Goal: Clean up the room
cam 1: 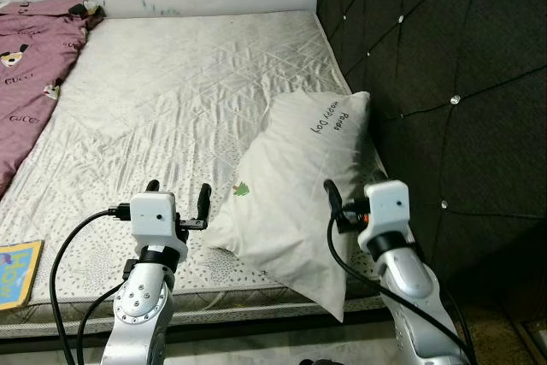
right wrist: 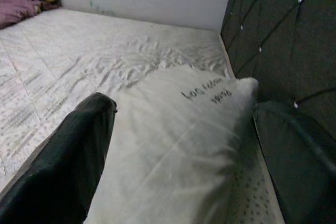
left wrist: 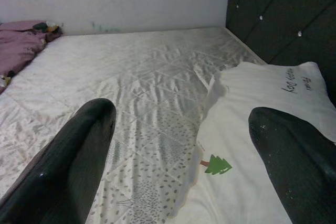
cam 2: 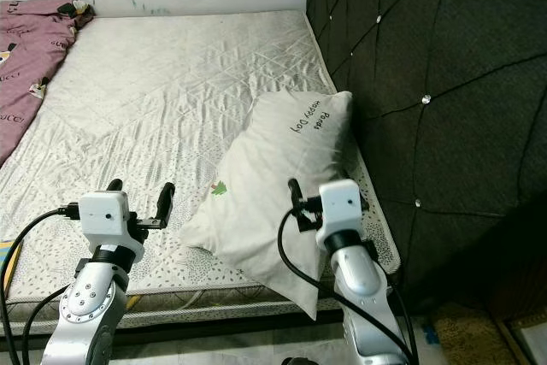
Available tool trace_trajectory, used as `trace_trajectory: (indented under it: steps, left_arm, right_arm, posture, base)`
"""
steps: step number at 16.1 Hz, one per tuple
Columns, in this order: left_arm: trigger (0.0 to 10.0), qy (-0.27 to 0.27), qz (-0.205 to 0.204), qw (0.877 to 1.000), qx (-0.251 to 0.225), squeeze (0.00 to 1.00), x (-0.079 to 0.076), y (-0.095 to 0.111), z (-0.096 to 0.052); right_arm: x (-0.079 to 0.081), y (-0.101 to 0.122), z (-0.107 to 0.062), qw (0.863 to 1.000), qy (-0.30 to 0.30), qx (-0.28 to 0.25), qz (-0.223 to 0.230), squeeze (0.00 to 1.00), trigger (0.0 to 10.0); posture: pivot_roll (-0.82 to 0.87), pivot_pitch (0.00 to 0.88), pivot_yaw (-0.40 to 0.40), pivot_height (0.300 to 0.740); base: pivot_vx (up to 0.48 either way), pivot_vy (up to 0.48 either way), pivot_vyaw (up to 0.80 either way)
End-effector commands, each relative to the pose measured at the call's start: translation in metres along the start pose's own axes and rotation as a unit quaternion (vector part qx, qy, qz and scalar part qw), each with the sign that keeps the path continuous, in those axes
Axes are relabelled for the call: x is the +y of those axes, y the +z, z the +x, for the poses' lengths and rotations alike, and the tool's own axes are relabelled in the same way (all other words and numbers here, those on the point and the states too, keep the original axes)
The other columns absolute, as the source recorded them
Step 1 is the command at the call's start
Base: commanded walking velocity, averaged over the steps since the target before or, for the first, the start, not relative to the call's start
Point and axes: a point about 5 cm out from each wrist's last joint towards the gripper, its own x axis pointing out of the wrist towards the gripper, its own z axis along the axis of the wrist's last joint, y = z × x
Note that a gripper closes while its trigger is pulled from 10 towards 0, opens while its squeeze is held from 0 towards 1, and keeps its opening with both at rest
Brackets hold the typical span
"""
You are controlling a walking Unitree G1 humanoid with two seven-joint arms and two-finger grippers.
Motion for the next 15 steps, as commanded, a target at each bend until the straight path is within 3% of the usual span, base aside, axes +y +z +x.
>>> trace_trajectory:
  steps: [1, 9, 15]
  left_arm:
    - [10.0, 0.014, 0.001, 1.000, 0.005, 0.00, 0.005, -0.004, -0.004]
    - [10.0, 0.022, 0.000, 1.000, 0.002, 0.00, 0.005, -0.003, -0.006]
    - [10.0, 0.023, 0.000, 1.000, 0.004, 0.00, 0.004, -0.003, -0.007]
  right_arm:
    - [0.004, -0.003, 0.001, 1.000, 0.008, 0.005, 0.005, 0.00, 10.0]
    - [0.013, -0.003, 0.003, 0.999, 0.028, 0.006, 0.014, 0.00, 10.0]
    - [0.017, -0.005, 0.004, 0.999, 0.037, 0.007, 0.014, 0.00, 10.0]
  posture:
    - [0.00, 0.102, 0.010, 0.740]
    - [0.01, 0.119, -0.009, 0.735]
    - [0.01, 0.125, -0.013, 0.650]
  base:
    - [0.000, 0.000, 0.00]
    - [0.000, 0.000, 0.00]
    - [0.000, 0.000, 0.00]
